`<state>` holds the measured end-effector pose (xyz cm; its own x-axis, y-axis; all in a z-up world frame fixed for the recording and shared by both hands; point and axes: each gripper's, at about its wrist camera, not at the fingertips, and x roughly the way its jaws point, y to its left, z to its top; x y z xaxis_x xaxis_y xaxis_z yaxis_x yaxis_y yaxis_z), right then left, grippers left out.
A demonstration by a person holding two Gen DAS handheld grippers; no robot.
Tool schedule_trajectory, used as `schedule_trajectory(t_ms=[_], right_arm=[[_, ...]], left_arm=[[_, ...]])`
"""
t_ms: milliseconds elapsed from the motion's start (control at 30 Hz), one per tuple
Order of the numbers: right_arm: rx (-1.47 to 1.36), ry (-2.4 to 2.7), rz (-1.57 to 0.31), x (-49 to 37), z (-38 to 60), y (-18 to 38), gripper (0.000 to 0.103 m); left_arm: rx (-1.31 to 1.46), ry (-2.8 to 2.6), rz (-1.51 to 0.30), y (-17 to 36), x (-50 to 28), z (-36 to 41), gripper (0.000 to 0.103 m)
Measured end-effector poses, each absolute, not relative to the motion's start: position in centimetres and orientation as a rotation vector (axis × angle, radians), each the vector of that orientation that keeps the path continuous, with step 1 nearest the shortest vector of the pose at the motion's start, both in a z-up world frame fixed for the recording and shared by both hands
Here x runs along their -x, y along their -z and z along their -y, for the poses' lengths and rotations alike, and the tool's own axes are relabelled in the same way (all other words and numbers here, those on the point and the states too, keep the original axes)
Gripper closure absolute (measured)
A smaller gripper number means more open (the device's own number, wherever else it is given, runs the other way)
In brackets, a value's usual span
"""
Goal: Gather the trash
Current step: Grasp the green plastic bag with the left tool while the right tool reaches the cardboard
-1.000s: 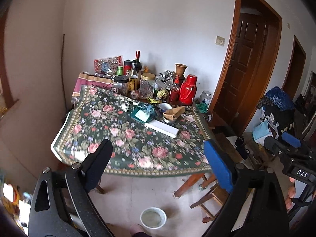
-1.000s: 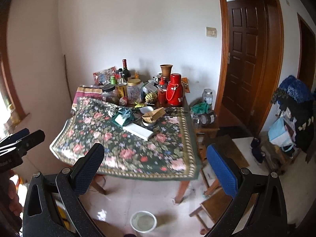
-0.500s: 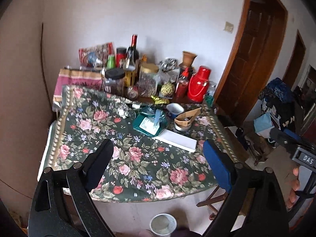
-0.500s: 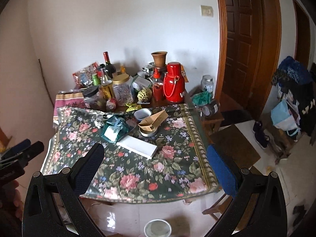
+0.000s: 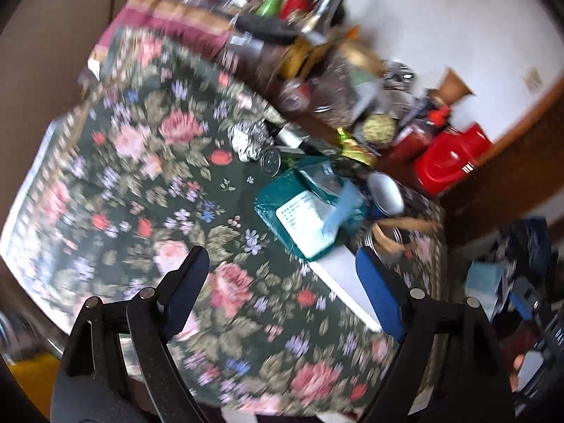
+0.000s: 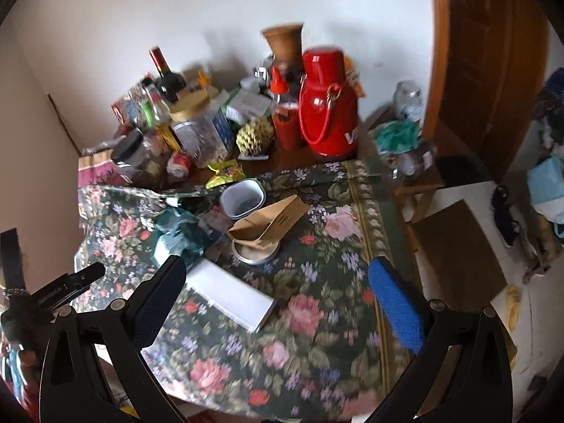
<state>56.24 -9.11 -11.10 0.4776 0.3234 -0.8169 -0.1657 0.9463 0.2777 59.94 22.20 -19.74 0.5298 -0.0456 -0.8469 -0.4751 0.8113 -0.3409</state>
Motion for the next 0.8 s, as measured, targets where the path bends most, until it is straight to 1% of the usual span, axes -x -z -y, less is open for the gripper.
schedule_trajectory(t_ms=[167, 233, 333, 400, 433, 500, 600, 667, 700, 733, 767, 800], right_arm=[[-0.211, -0.374, -1.15, -62.2, 8.8, 15.5, 0.0], [-0.245, -0.407, -1.213, -64.2, 8.3, 17.7, 0.001], [-0.307, -0.438, -1.299, -66.4, 7.6, 20.7, 0.004], [-0.339, -0.449, -1.341, -67.3, 7.3, 22.0, 0.005], [-0.351, -0.454, -1.357, -67.7, 7.3, 22.6, 0.007], [-0.362, -0.462, -1.387, -68.2, 7.2, 23.5, 0.012], [-0.346, -0.461, -1.41, -68.7, 7.2, 24.1, 0.023], [-0.334, -0.461, -1.411, -69.0, 7.3, 24.3, 0.036], [-0.328, -0.461, -1.411, -69.2, 7.4, 24.4, 0.039], [-0.324, -0.461, -1.411, -69.4, 7.5, 24.4, 0.046], [-0.317, -0.464, -1.41, -69.5, 7.6, 24.5, 0.053], [-0.308, -0.467, -1.41, -69.5, 7.7, 24.5, 0.058]], left_arm=[[0.793, -0.329, -1.042, 24.3, -63.5, -23.5, 0.028], [0.848, -0.336, -1.044, 25.4, -64.3, -23.8, 0.028], [0.916, -0.359, -1.047, 27.0, -65.2, -24.0, 0.028], [0.961, -0.378, -1.048, 28.1, -65.6, -24.2, 0.028], [0.982, -0.387, -1.051, 28.6, -65.7, -24.3, 0.028], [1.028, -0.396, -1.052, 29.6, -65.8, -24.1, 0.028], [1.042, -0.403, -1.039, 29.9, -66.0, -23.7, 0.028], [1.003, -0.4, -1.056, 30.0, -66.8, -23.2, 0.028], [0.98, -0.404, -1.057, 29.9, -67.1, -23.0, 0.031], [0.972, -0.394, -1.062, 30.0, -67.4, -22.9, 0.037], [0.967, -0.386, -1.065, 30.0, -67.8, -22.8, 0.04], [0.963, -0.381, -1.067, 30.1, -68.2, -22.7, 0.049]])
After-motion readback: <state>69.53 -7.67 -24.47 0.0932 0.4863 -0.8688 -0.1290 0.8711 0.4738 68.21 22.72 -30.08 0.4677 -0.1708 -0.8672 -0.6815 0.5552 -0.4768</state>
